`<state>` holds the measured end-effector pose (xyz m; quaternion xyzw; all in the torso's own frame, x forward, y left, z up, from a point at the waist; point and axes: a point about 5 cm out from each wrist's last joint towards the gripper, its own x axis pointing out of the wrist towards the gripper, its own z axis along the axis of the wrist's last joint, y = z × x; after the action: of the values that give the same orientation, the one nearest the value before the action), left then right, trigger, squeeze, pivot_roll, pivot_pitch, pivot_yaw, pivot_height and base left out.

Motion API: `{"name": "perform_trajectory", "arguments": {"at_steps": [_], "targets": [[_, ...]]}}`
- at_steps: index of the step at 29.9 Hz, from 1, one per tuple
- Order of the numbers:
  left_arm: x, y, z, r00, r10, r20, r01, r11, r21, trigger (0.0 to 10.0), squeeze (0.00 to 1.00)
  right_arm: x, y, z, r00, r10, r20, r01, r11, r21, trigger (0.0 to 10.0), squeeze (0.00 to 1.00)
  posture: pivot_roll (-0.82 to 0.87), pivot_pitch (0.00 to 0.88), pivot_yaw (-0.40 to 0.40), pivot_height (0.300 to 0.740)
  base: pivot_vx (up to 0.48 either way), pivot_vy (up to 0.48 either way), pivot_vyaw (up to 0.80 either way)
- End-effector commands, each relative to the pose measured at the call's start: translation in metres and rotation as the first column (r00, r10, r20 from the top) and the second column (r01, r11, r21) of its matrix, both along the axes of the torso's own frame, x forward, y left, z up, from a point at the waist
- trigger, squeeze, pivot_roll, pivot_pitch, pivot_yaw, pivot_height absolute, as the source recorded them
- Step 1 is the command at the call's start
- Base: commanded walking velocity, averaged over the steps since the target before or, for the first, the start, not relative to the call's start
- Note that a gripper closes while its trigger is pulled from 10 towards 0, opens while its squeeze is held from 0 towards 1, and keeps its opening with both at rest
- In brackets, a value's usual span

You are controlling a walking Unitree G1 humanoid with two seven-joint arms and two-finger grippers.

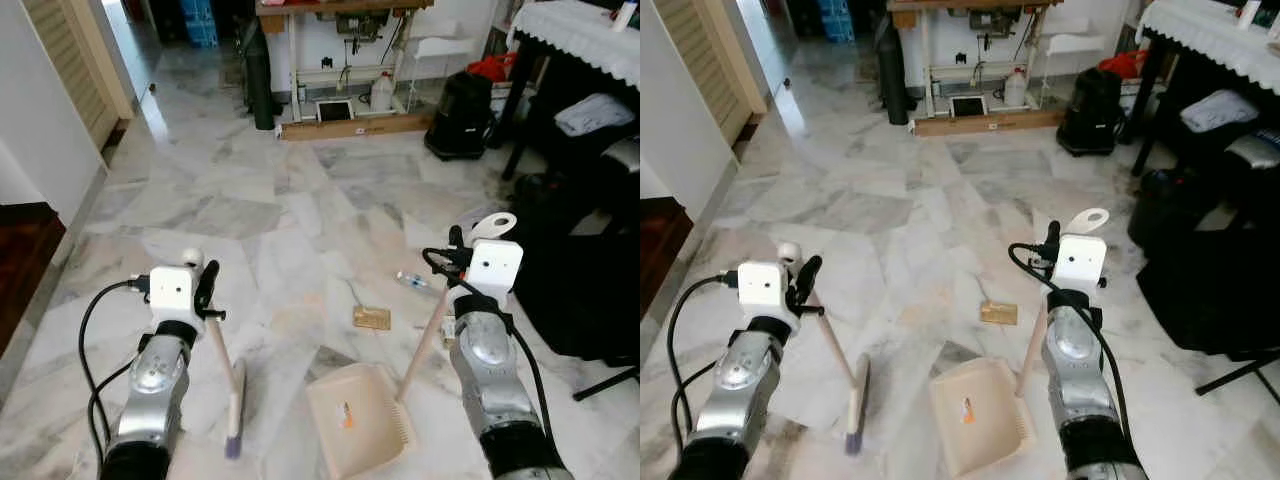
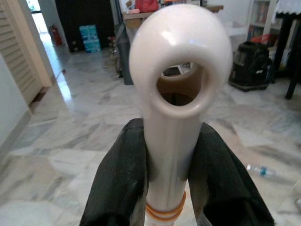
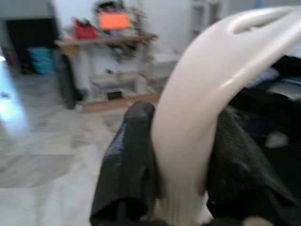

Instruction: Sweep floor

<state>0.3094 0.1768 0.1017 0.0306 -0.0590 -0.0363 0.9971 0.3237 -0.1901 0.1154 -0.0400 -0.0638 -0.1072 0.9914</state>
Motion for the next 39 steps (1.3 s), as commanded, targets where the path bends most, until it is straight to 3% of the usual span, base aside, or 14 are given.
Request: {"name": "perform_trajectory", "arguments": {"at_steps": [1,39], "targets": [[0.0031,0.0073,0.0123,0.998,0.017,0.055,-0.018,1.0,0.011,10.0,0.0,0.0056,0.0055,0.0131,0.999,0.019,0.046,-0.018,1.0,-0.007,10.0,0.0,-0.15,0.0,0.021,0.74,0.375,0.0,0.0],[0.0022,0.0076,0.01,0.999,0.019,0.045,-0.02,1.0,0.011,10.0,0.0,0.0062,0.0086,0.01,0.998,0.056,0.025,-0.056,0.998,-0.001,10.0,0.0,-0.14,0.0,0.022,0.74,0.373,0.0,0.0]]}}
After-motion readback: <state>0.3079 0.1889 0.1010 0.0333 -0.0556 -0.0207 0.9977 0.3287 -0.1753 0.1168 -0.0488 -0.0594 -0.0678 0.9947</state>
